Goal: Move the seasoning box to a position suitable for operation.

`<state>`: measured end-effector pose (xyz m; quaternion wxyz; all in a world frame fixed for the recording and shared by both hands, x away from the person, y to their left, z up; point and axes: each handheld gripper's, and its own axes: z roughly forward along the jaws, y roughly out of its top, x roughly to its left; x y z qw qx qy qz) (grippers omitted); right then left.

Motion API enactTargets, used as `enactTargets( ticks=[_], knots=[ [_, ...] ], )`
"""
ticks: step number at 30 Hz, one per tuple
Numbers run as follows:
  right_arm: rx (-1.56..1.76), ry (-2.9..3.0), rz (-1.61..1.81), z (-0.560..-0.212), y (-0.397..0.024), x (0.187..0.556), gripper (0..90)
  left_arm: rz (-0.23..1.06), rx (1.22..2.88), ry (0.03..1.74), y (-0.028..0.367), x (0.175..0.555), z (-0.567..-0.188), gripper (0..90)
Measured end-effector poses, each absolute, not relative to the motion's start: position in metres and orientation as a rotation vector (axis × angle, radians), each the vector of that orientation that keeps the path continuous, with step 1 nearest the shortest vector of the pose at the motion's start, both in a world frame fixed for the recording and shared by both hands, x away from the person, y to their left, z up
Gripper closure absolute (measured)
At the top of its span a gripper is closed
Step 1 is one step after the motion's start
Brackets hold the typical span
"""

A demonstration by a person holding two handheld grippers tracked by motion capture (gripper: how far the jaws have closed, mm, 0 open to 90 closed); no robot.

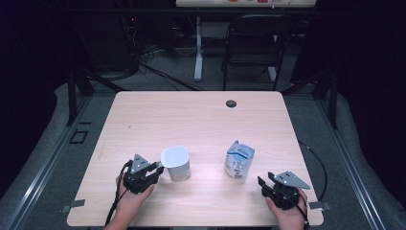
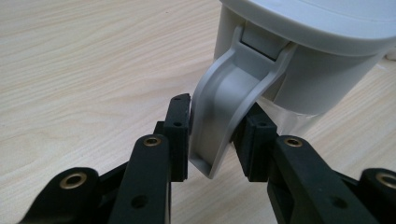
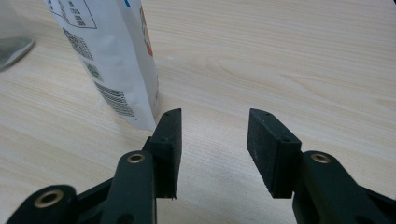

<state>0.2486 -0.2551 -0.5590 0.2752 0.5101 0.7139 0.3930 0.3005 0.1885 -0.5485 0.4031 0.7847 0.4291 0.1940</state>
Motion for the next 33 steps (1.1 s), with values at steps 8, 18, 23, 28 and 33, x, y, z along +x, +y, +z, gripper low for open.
enactTargets(
  ticks=[8,18,23,28,33],
  knots=[
    [1.366,1.926,1.059,-0.559,-0.254,0.248,55.7,0.490,1.997,1.079,0.187,0.294,-0.548,68.7],
    [1.357,1.929,1.058,-0.557,-0.252,0.247,55.7,0.489,2.042,1.046,0.186,0.285,-0.546,69.6],
    [1.354,1.931,1.062,-0.558,-0.252,0.247,55.7,0.480,2.063,1.022,0.185,0.281,-0.545,69.6],
    [1.352,1.931,1.073,-0.558,-0.250,0.247,55.6,0.472,2.066,1.008,0.183,0.276,-0.545,69.6],
    [1.342,1.942,1.080,-0.557,-0.248,0.245,55.4,0.466,2.071,0.991,0.182,0.271,-0.545,69.7]
  ],
)
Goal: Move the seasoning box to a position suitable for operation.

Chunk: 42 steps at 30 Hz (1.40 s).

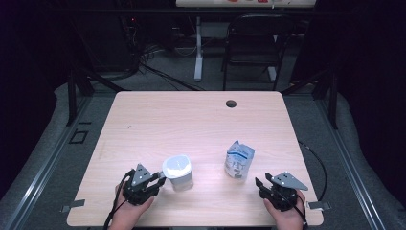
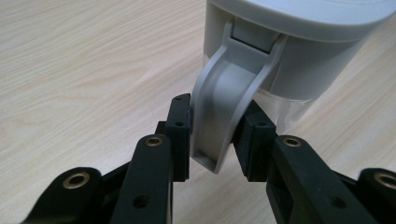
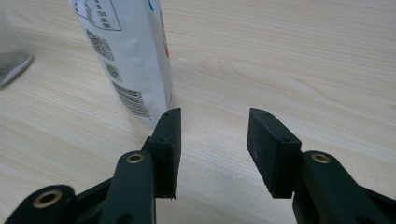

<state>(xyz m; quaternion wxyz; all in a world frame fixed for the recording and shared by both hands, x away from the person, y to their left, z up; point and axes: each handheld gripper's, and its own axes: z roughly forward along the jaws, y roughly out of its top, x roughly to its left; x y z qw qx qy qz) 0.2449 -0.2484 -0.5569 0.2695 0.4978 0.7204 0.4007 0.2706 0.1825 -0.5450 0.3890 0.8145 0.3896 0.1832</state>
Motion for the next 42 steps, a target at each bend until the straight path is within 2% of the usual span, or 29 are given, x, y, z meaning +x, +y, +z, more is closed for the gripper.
enactTargets(
  ticks=[36,42],
  knots=[
    [1.268,1.997,1.181,-0.548,-0.226,0.236,53.7,0.408,2.081,0.874,0.184,0.261,-0.548,69.6],
    [1.276,1.995,1.193,-0.548,-0.223,0.238,53.2,0.334,2.025,0.889,0.191,0.261,-0.548,64.0]
  ],
)
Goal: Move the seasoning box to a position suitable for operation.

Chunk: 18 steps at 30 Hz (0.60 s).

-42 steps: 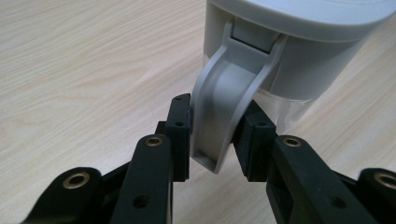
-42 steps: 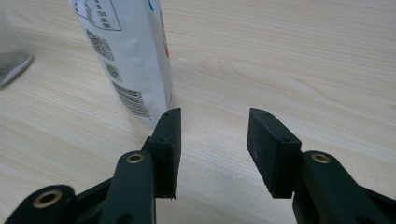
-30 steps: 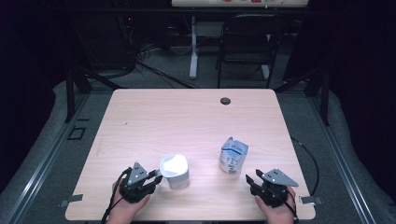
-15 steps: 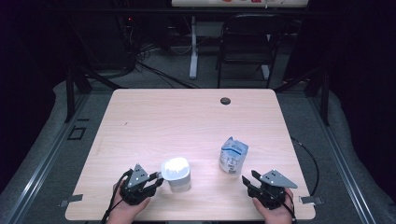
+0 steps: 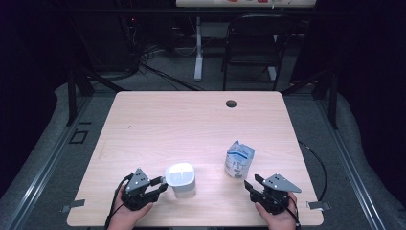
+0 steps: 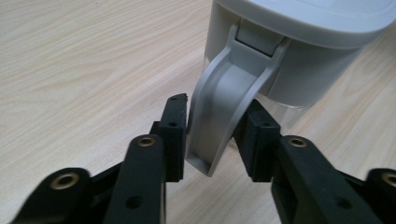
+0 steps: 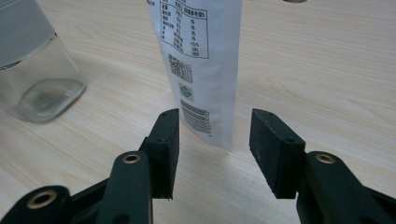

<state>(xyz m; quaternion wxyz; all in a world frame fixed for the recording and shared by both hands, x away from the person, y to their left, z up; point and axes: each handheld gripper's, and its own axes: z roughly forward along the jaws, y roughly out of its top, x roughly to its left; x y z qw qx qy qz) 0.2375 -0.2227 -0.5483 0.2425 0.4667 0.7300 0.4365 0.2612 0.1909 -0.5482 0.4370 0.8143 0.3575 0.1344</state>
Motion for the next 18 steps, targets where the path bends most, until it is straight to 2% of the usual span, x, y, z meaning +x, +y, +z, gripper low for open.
enactTargets(
  ticks=[9,18],
  knots=[
    [1.270,2.013,1.174,-0.550,-0.221,0.237,52.4,0.295,1.986,0.879,0.204,0.257,-0.531,58.0],
    [1.268,1.991,1.186,-0.548,-0.228,0.232,52.2,0.351,1.924,0.921,0.214,0.259,-0.514,58.0]
  ],
)
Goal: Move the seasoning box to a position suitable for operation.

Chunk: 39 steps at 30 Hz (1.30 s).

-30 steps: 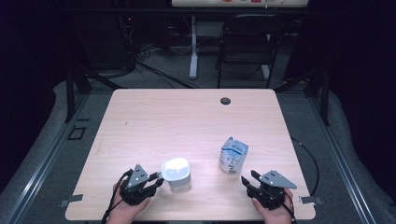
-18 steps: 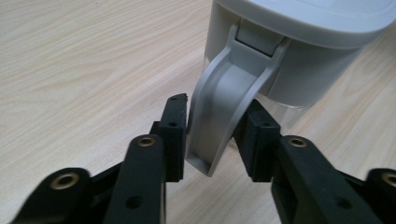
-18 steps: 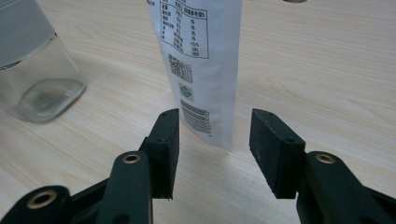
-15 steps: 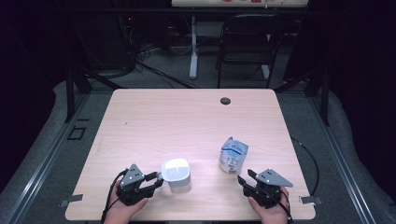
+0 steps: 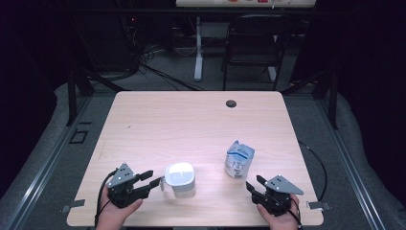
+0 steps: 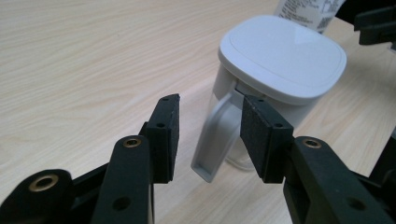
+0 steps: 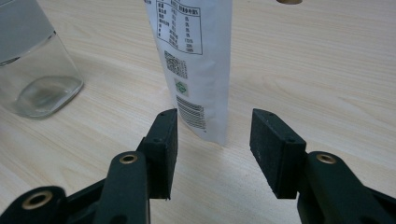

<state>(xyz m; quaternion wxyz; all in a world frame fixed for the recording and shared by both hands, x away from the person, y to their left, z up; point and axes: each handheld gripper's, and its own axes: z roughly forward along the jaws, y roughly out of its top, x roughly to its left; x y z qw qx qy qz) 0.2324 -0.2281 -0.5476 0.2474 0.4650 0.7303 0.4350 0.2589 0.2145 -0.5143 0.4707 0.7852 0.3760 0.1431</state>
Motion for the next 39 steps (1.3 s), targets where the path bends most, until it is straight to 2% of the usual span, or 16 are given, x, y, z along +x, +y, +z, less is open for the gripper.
enactTargets(
  ticks=[22,23,39],
  knots=[
    [1.244,1.980,1.176,-0.546,-0.225,0.232,51.9,0.386,1.919,0.886,0.199,0.265,-0.495,63.3],
    [1.245,1.981,1.173,-0.546,-0.225,0.232,51.9,0.368,1.915,0.873,0.198,0.265,-0.494,67.5],
    [1.254,1.997,1.171,-0.548,-0.224,0.232,51.8,0.361,1.982,0.808,0.182,0.266,-0.490,88.3]
  ],
)
